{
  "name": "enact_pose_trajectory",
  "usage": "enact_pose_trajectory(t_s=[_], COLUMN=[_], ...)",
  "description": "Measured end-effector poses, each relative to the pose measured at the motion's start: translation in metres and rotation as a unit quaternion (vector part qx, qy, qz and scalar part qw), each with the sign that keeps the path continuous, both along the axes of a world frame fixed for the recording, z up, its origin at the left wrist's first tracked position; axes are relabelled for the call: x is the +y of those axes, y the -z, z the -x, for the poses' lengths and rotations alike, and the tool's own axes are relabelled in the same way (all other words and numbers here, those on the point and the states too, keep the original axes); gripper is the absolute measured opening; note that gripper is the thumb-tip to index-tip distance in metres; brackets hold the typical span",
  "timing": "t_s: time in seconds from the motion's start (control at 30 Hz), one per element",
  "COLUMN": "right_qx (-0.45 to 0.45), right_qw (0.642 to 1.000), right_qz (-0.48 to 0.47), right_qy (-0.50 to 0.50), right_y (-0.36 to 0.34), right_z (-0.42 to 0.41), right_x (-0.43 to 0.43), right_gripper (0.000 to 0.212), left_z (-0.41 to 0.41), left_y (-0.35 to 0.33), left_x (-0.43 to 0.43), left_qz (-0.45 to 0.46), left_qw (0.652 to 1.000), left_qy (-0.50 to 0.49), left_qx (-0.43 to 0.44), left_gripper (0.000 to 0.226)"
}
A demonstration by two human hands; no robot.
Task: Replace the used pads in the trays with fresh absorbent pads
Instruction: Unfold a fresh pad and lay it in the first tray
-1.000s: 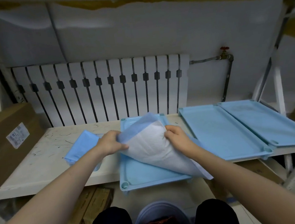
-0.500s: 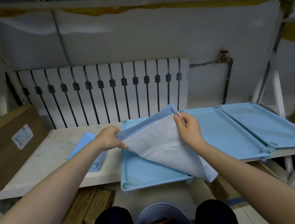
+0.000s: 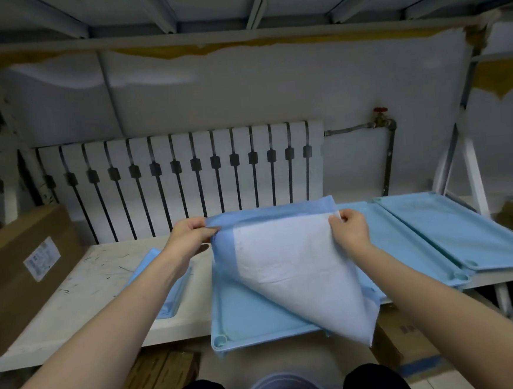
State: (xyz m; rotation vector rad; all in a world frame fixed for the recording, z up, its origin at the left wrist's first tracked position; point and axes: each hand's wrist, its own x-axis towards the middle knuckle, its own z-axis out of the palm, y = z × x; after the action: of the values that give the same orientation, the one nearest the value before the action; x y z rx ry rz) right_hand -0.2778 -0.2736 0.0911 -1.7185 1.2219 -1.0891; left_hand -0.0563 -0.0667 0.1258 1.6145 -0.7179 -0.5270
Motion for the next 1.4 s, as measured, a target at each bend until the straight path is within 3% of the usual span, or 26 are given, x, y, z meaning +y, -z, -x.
enact_pose_trajectory(t_s=[0.07, 0.1, 0.13, 0.2, 0.3, 0.37, 0.4, 0.57, 0.67, 0.8, 0.87, 1.1, 1.27, 1.4], right_qx=[0.069, 0.101, 0.128, 0.144, 0.1, 0.13, 0.138, 0.098, 0.064, 0.103, 0.119, 0.145, 0.152, 0.138], right_qw=[0.997, 0.994, 0.991, 0.974, 0.895, 0.836, 0.822, 0.854, 0.878, 0.887, 0.89, 0.884, 0.889, 0.896], right_qz=[-0.022, -0.02, 0.013, 0.164, 0.362, 0.447, 0.469, 0.422, 0.354, 0.277, 0.222, 0.223, 0.248, 0.214], right_qy=[-0.029, -0.045, -0.047, -0.061, -0.24, -0.292, -0.292, -0.289, -0.315, -0.354, -0.38, -0.384, -0.354, -0.365], right_y=[0.001, 0.002, 0.004, 0.001, -0.01, -0.01, -0.009, 0.002, 0.009, 0.012, 0.011, -0.001, -0.006, -0.012], right_z=[-0.001, -0.001, -0.002, -0.006, -0.021, -0.037, -0.044, -0.058, -0.06, -0.064, -0.066, -0.071, -0.073, -0.071], right_x=[0.001, 0.004, 0.007, 0.023, 0.057, 0.072, 0.076, 0.075, 0.073, 0.076, 0.078, 0.07, 0.071, 0.069], right_gripper=[0.009, 0.019, 0.035, 0.054, 0.04, 0.029, 0.025, 0.014, 0.017, 0.06, 0.072, 0.039, 0.038, 0.011], left_z=[0.002, 0.002, 0.003, 0.006, 0.01, 0.015, 0.017, 0.021, 0.018, 0.012, 0.01, 0.011, 0.01, 0.009], left_y=[0.001, 0.002, 0.005, 0.008, 0.014, 0.015, 0.016, 0.015, 0.015, 0.018, 0.019, 0.008, 0.002, -0.002], left_x=[-0.004, -0.006, -0.008, -0.011, -0.019, -0.023, -0.026, -0.026, -0.024, -0.017, -0.015, -0.014, -0.016, -0.014], left_qz=[-0.004, -0.012, -0.025, -0.043, -0.067, -0.088, -0.096, -0.106, -0.1, -0.081, -0.075, -0.06, -0.04, -0.031], left_qw=[1.0, 1.0, 1.0, 0.999, 0.997, 0.995, 0.994, 0.99, 0.988, 0.985, 0.985, 0.981, 0.984, 0.985], left_qy=[-0.003, 0.001, 0.009, 0.016, 0.023, 0.036, 0.045, 0.09, 0.113, 0.148, 0.15, 0.161, 0.153, 0.143], left_qx=[0.0, 0.001, 0.001, -0.002, -0.01, -0.022, -0.028, -0.038, -0.03, -0.029, -0.046, -0.086, -0.077, -0.091], left_gripper=[0.027, 0.025, 0.019, 0.011, 0.014, 0.014, 0.017, 0.039, 0.037, 0.018, 0.019, 0.012, 0.026, 0.03])
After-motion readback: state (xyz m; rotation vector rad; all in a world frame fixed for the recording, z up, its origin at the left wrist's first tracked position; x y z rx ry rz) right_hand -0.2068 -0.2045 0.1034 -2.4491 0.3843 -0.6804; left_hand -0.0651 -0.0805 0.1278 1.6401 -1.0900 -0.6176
